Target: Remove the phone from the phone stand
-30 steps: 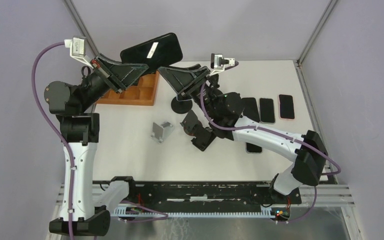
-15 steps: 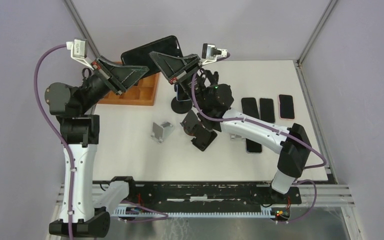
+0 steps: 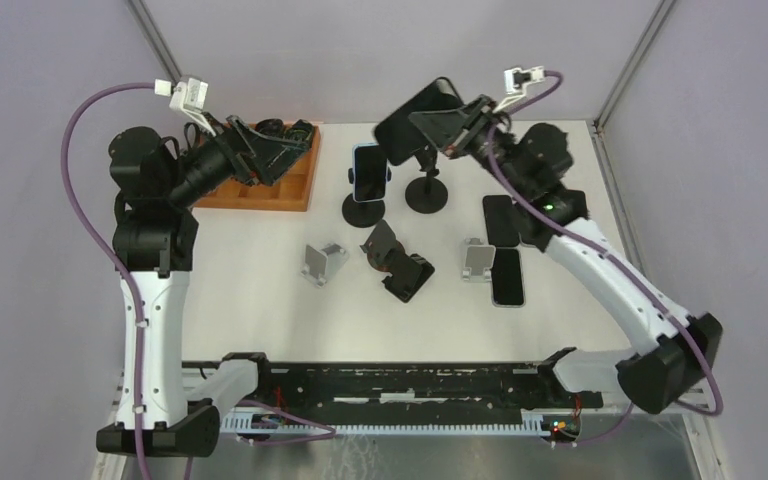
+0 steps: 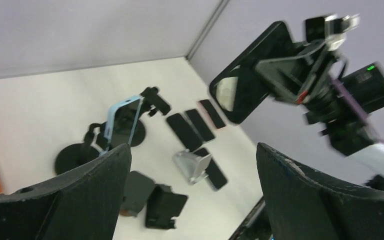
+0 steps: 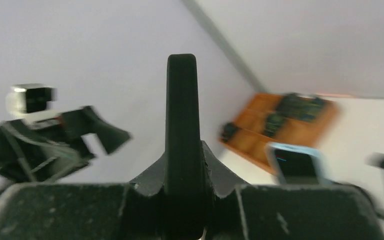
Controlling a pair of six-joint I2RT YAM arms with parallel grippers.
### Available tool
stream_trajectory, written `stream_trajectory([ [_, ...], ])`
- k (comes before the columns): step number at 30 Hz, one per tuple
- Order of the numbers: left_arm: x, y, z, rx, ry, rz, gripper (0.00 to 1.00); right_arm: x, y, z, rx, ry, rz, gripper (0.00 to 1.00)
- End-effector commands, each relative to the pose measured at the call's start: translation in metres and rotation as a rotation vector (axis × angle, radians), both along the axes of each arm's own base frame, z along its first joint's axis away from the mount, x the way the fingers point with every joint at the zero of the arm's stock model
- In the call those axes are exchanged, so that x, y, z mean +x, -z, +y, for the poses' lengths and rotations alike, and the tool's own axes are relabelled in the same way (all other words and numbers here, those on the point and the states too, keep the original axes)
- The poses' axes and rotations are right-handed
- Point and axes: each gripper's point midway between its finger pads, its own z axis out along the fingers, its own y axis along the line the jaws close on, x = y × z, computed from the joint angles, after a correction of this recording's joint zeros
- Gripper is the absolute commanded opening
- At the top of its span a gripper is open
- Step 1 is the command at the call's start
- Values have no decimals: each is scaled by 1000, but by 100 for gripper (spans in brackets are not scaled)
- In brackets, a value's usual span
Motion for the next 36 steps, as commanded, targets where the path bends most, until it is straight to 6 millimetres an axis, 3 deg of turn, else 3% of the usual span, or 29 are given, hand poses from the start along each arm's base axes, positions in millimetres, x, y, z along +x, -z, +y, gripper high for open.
stream_trajectory([
  [1,8,30,21,277,-75,-59,100,-15,57,-79,-443,59,126,0],
  [4,13,37,26,360,-65,-42,100,-19,111,-151,-714,177,295,0],
  [6,19,46,29,404,-53,4,100,-28,131,-195,-847,288,376,0],
  [9,28,58,34,475,-39,36,100,-39,148,-239,-992,433,457,0],
  [11,34,65,37,509,-31,40,100,-45,176,-266,-1104,514,551,0],
  [17,45,74,38,534,-17,55,100,-57,281,-286,-1303,451,782,0],
  [21,52,78,38,545,4,104,100,-67,329,-301,-1461,393,906,0],
  [29,56,92,41,579,19,123,100,-65,367,-304,-1648,318,1025,0],
  [36,57,90,38,565,36,97,100,-70,407,-298,-1661,199,1095,0],
])
